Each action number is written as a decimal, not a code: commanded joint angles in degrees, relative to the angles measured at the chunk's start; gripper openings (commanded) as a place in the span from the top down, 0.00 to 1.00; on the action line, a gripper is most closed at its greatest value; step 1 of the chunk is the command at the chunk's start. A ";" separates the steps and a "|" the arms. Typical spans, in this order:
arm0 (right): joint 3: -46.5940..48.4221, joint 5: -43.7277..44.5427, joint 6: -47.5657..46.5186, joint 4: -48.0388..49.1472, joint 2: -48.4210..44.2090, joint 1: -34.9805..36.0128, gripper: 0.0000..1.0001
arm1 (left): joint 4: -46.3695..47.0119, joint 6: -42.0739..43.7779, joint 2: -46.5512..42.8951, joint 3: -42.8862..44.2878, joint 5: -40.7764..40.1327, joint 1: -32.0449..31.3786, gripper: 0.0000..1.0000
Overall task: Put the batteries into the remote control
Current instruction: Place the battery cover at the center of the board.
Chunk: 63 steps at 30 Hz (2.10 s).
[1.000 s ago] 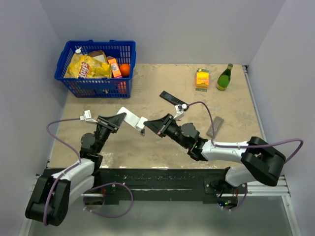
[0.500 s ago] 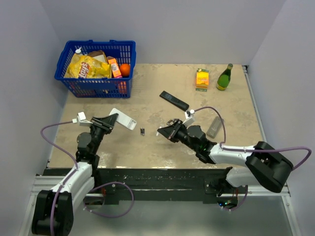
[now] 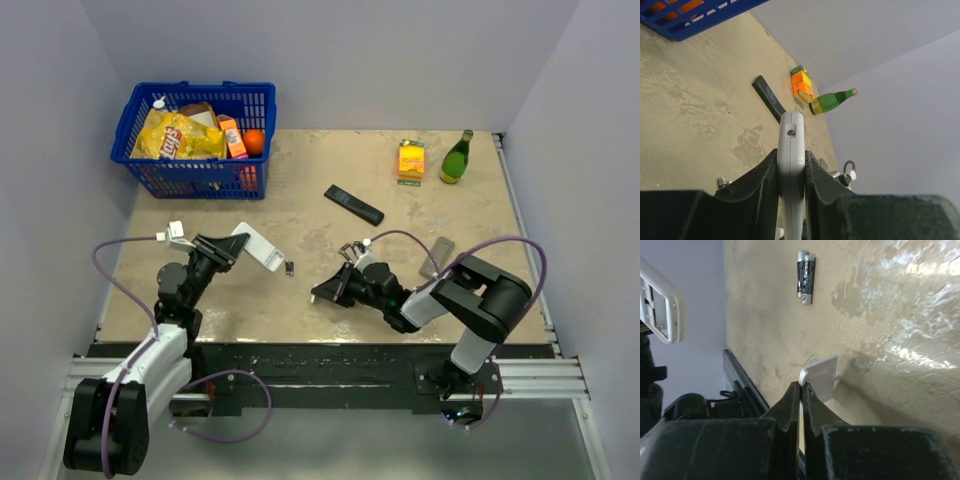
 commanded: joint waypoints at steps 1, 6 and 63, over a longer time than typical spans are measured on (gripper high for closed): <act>-1.89 -4.55 3.24 16.51 5.61 -0.21 1.00 | 5.01 0.40 0.55 2.10 4.21 0.56 1.00; -4.79 -6.48 7.26 32.24 12.12 -0.56 1.00 | 6.25 -0.13 0.73 2.10 5.26 0.56 1.00; 17.08 24.02 -30.94 -53.51 -20.99 -2.15 0.07 | -23.27 18.41 -2.79 20.29 15.62 0.64 1.00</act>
